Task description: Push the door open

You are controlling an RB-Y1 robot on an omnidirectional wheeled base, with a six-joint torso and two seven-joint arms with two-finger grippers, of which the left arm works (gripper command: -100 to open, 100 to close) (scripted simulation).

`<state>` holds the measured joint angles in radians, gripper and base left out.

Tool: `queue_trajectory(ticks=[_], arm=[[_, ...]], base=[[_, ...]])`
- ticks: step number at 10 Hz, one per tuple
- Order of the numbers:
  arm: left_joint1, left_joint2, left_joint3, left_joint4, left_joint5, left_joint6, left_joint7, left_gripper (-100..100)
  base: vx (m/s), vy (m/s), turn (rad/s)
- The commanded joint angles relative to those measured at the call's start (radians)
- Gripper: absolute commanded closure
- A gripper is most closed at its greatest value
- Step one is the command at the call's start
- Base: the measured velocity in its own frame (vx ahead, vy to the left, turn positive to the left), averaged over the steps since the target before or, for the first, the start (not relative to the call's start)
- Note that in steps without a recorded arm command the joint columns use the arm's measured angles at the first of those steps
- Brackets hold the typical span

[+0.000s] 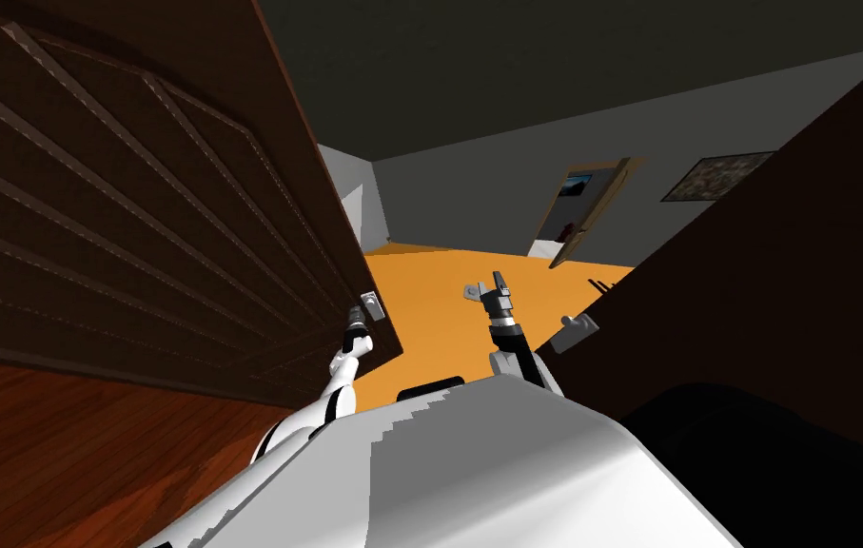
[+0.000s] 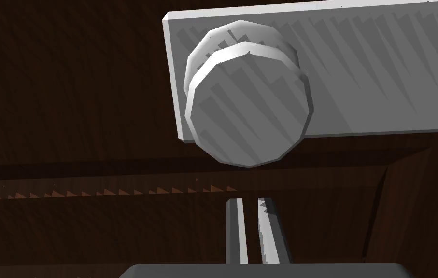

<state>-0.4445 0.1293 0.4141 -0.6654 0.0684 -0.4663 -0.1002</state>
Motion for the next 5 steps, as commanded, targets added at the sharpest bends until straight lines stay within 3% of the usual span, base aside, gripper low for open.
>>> queue_trajectory(ticks=[1,2,3,4,5], arm=[[-0.018,-0.031,-0.001,0.012,-0.006,-0.008,-0.031,-100],[-0.024,-0.056,-0.003,0.007,-0.011,-0.008,-0.05,-100],[-0.024,-0.056,-0.003,-0.003,-0.011,-0.008,-0.05,-100],[-0.033,-0.096,-0.004,0.0,-0.017,-0.008,-0.076,-100],[-0.033,-0.096,-0.004,0.0,-0.017,-0.008,-0.076,-100]], base=[[-0.131,0.059,0.18],[-0.139,0.046,0.153],[-0.11,0.013,0.04],[-0.14,0.007,0.135],[-0.11,-0.007,0.066]])
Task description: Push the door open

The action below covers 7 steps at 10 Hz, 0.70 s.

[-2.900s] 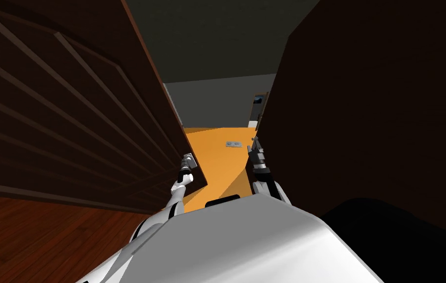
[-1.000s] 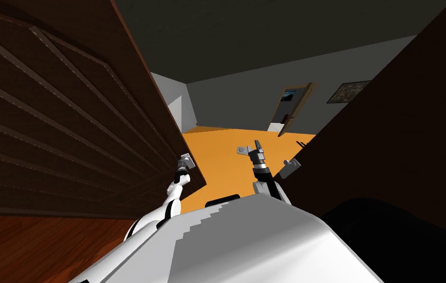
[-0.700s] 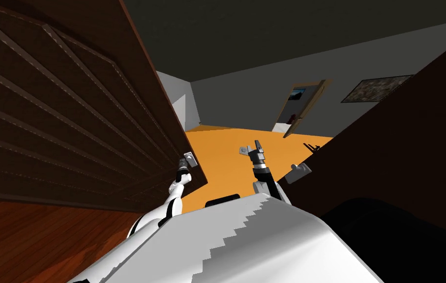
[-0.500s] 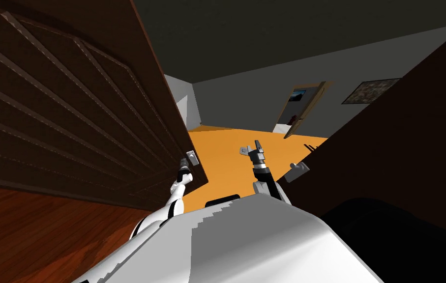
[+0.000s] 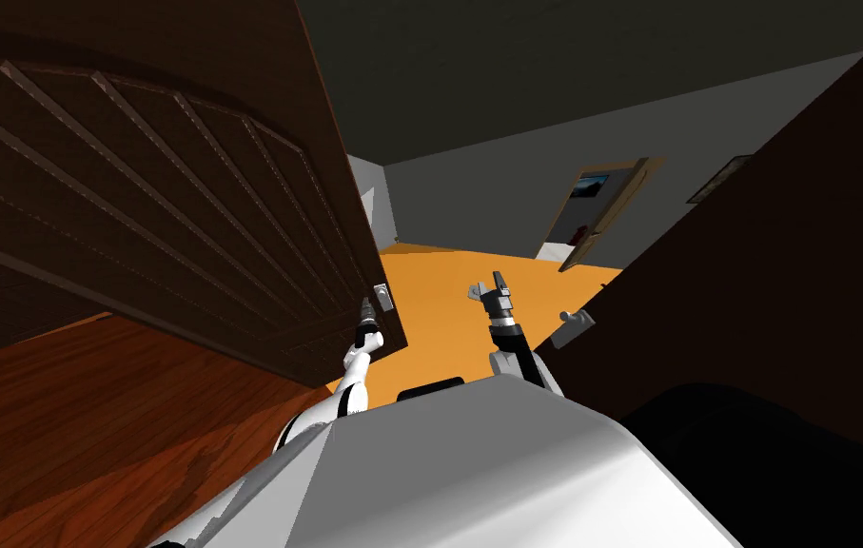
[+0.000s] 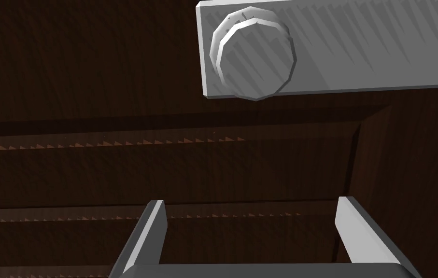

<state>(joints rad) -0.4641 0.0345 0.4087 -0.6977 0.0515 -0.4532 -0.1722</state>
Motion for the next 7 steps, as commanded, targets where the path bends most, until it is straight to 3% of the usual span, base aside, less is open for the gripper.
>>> queue_trajectory(ticks=[1,2,5,7], arm=[[-0.013,-0.001,0.001,0.032,0.0,-0.021,-0.004,-100],[-0.02,-0.04,0.0,0.026,-0.005,-0.021,-0.027,-100],[-0.026,-0.081,-0.001,0.02,-0.009,-0.021,-0.046,-100],[-0.032,-0.052,0.003,0.032,-0.007,-0.024,-0.043,-100]], base=[[-0.033,-0.013,-0.014],[-0.091,-0.051,0.129],[-0.135,-0.108,0.054],[0.032,0.01,-0.005]])
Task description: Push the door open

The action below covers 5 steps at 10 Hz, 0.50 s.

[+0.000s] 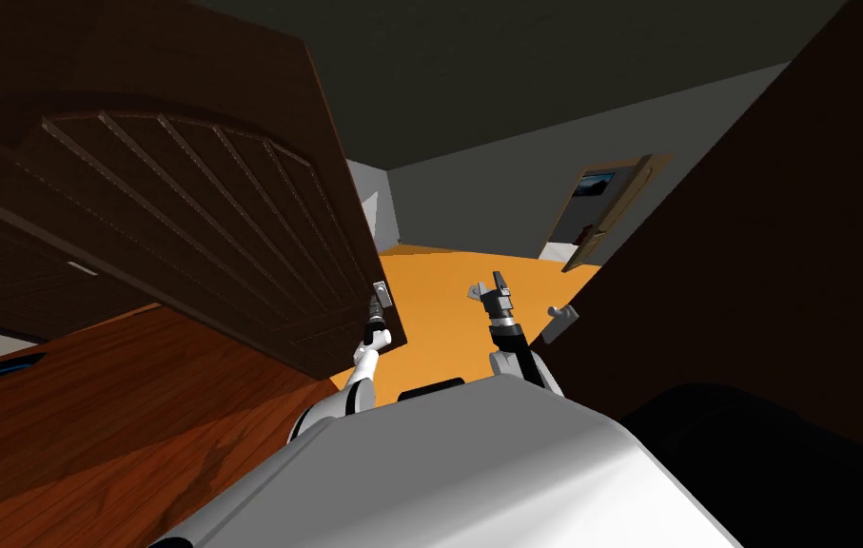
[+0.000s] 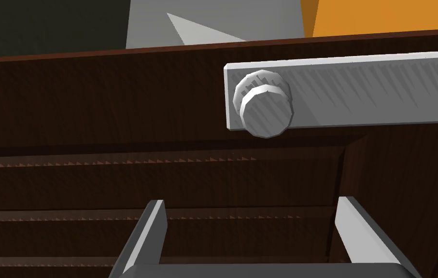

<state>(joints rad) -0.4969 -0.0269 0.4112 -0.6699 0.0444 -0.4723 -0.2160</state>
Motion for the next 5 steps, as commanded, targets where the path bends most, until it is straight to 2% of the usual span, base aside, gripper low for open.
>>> queue_trajectory(ticks=[1,3,4,5], arm=[[0.001,0.017,0.001,0.005,0.0,-0.005,0.0,-100],[0.002,0.045,0.003,0.005,0.001,-0.008,0.0,-100],[0.003,0.052,0.006,0.006,0.001,-0.011,0.0,-100],[0.003,0.046,0.008,0.007,0.002,-0.013,0.0,-100]], base=[[0.153,0.093,-0.006],[0.197,0.1,-0.019],[0.266,0.086,-0.034],[0.272,0.037,-0.05]])
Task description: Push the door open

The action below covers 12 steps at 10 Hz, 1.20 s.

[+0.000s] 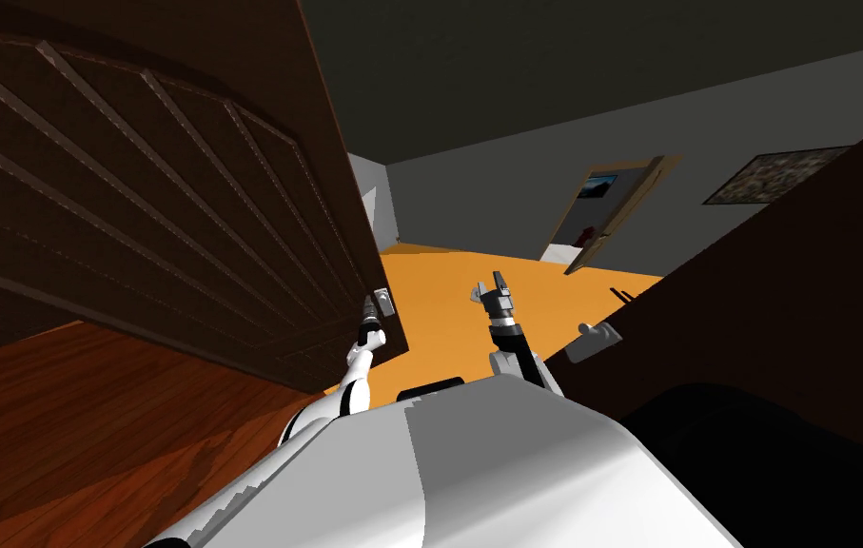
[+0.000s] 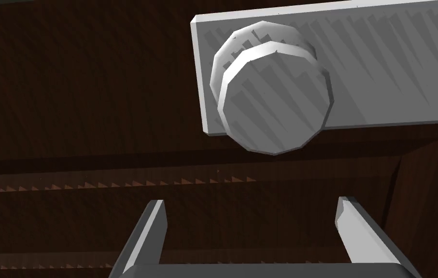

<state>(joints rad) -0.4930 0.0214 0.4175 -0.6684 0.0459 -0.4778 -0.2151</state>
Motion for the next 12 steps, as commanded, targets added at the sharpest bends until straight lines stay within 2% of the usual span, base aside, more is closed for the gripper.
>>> queue_trajectory(ticks=[1,2,3,4,5,10,11,12], arm=[[0.0,-0.012,0.003,0.006,0.001,-0.009,-0.001,-100],[0.0,-0.038,0.005,0.007,0.001,-0.011,-0.001,-100],[0.001,-0.043,0.006,0.007,0.001,-0.011,-0.001,-100],[-0.009,-0.029,0.008,0.024,0.003,-0.018,0.0,-100],[-0.009,-0.029,0.008,0.024,0.003,-0.018,0.0,100],[-0.009,-0.029,0.008,0.024,0.003,-0.018,0.0,100],[-0.007,-0.011,0.024,0.024,0.008,-0.015,-0.006,100],[-0.006,-0.002,0.033,0.023,0.011,-0.015,-0.01,100]], base=[[0.208,-0.028,-0.034],[0.185,-0.067,-0.028],[0.119,-0.059,0.006],[0.035,-0.023,0.02],[-0.004,-0.001,-0.016],[-0.007,0.004,-0.005],[0.088,-0.047,0.024],[0.163,-0.085,0.042]])
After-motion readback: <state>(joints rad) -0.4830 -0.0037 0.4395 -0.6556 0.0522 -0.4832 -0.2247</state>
